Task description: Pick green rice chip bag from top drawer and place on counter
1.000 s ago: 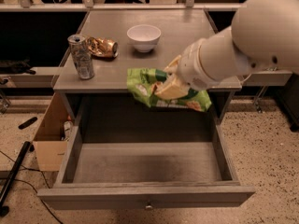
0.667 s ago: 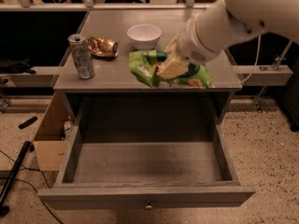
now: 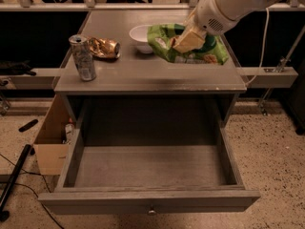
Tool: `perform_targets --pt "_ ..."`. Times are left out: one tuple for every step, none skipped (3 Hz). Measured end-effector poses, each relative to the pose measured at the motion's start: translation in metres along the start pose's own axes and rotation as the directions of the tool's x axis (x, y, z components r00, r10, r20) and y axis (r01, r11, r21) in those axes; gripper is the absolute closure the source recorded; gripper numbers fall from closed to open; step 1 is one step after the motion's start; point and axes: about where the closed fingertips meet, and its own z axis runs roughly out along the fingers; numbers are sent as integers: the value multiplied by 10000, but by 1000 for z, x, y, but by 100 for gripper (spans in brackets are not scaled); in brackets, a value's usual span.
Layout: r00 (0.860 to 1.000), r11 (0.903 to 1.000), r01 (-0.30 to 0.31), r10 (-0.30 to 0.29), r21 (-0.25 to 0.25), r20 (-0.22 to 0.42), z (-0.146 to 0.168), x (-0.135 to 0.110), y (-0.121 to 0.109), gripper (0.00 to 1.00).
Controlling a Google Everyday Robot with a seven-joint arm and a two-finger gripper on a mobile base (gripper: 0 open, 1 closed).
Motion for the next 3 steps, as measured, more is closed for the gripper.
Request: perform_targets --pt "10000 10000 61 -61 4 49 2 -2 -1 100" --pt "9998 9999 126 -127 50 157 14 2 -18 100" --pt "9977 9993 -33 58 -376 671 41 18 -44 100"
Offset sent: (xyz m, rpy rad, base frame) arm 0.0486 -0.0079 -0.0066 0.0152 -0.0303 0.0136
